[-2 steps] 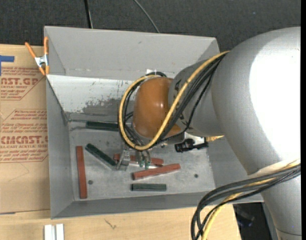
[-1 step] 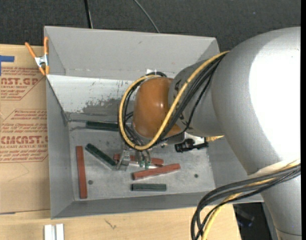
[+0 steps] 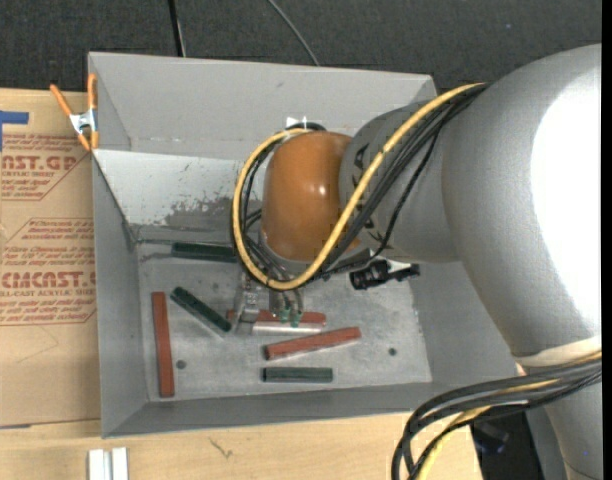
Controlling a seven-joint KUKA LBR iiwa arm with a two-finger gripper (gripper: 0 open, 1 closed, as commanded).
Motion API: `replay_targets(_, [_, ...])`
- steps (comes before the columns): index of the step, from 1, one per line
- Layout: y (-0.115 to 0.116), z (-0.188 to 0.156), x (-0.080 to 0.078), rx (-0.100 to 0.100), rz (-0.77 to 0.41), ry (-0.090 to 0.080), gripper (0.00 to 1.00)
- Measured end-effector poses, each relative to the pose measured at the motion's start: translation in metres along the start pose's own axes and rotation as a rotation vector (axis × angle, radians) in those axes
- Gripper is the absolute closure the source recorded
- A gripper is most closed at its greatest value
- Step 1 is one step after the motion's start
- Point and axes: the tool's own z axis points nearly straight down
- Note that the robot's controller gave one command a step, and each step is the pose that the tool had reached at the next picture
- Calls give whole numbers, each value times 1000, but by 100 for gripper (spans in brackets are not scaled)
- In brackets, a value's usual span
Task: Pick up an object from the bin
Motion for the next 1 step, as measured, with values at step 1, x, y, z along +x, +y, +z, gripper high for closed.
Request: replay_targets(1, [40,37,-28,-4,-120,-9,0])
